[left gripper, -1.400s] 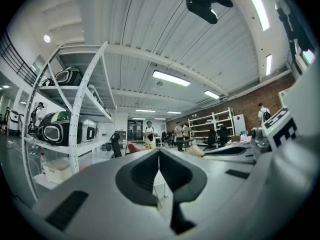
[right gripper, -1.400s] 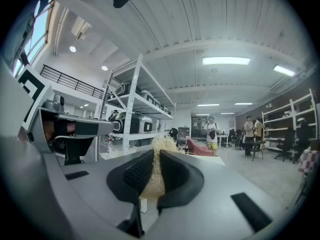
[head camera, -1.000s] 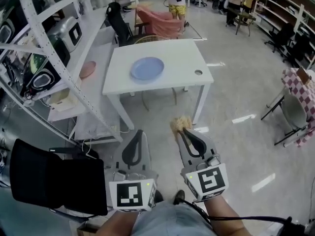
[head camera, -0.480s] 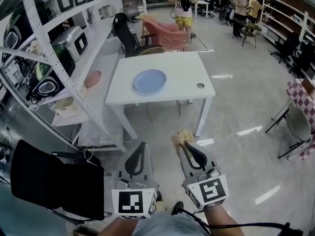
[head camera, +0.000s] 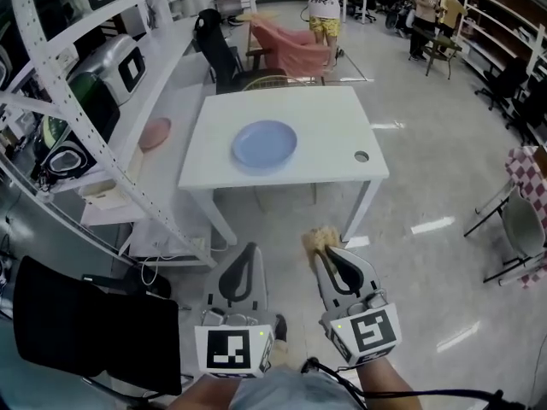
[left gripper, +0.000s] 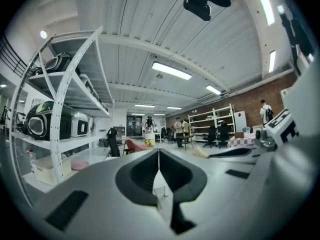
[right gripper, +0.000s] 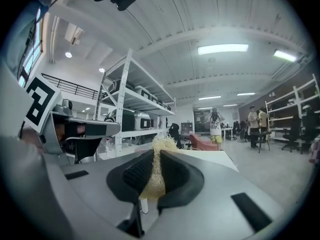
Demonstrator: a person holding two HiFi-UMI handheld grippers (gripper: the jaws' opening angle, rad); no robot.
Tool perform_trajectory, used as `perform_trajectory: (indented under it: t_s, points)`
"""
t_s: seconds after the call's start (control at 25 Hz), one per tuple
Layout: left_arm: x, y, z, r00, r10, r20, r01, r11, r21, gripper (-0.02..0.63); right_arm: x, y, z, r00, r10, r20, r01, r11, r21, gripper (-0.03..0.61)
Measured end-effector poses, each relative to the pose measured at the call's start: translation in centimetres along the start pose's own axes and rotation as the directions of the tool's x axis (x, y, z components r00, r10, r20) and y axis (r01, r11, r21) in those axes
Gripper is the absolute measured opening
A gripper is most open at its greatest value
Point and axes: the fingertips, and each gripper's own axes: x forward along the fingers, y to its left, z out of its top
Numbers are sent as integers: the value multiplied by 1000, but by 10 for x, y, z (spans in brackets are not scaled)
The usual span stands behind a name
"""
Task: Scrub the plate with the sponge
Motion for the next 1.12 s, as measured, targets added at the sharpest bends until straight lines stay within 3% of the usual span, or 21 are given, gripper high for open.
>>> perform_trajectory:
  t_s: [0.16,0.56,0.88,1.12]
  points:
    - [38,31,1,1000,-6,-3,6,1000,-26,15,51,-10,10,1000,-8,6,8,1000,0,46]
    - [102,101,20,997,-20,80,20,1000,2,15,145,-13,37,999,-10,46,12,999,-39,46]
    - [133,110,11,995,-64,81,65,998,-20,15,170,-28,35,998,-43,39,45,998,-47,46]
    - [159,105,-4,995,-90,38,91,995,-28,15,182,-51,27,997,-74,27,75,997,-31,46]
